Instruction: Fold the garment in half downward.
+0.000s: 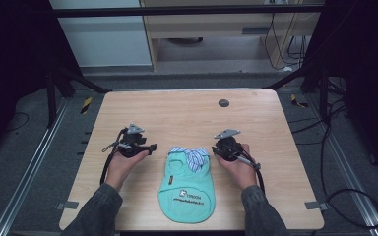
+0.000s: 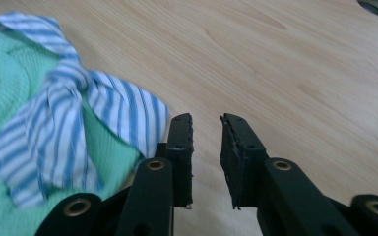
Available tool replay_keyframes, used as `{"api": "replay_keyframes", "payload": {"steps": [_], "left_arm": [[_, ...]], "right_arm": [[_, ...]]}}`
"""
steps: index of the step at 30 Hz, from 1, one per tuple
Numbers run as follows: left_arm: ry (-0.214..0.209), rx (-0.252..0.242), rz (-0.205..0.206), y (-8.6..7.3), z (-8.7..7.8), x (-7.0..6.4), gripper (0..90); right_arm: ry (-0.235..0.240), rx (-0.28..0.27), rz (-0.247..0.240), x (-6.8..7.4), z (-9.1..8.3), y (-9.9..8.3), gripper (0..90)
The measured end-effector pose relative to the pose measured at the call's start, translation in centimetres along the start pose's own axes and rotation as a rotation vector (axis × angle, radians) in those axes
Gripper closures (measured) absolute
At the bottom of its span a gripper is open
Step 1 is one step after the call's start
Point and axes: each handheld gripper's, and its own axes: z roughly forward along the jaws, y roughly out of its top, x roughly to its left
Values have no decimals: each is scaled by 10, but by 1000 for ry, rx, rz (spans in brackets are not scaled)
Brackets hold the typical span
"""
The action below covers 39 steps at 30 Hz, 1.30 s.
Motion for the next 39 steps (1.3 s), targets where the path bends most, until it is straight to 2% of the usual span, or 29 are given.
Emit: {"api": "replay_keyframes", "payload": {"steps": [3, 6, 9, 16, 18, 19, 22, 26, 33, 39], "left_arm": [[-30, 19, 29, 13, 10, -8, 499], [-33, 46, 64, 22, 20, -17, 516], [-51, 67, 58, 27, 29, -22, 524], [-78, 106, 70, 29, 43, -36, 490], [-80, 121, 81, 28, 47, -41, 480], [-71, 138, 99, 27, 49, -42, 482], [-74, 152, 93, 24, 53, -44, 503], [-71, 164, 97, 21, 56, -45, 488], [-86, 173, 82, 18, 53, -44, 462], [-89, 220, 86, 18, 54, -45, 440]], "right_arm": [[32, 9, -3, 3, 9, 12, 785], [50, 12, -12, 7, 14, 20, 797], [58, 25, -19, 10, 19, 25, 796], [73, 74, -21, 12, 27, 28, 686], [74, 87, -11, 10, 29, 28, 651], [75, 94, -5, 9, 30, 27, 637], [78, 117, 5, 9, 32, 26, 610], [88, 124, 3, 12, 31, 27, 583], [108, 148, -2, 14, 32, 27, 562], [118, 173, 0, 17, 35, 28, 537]]}}
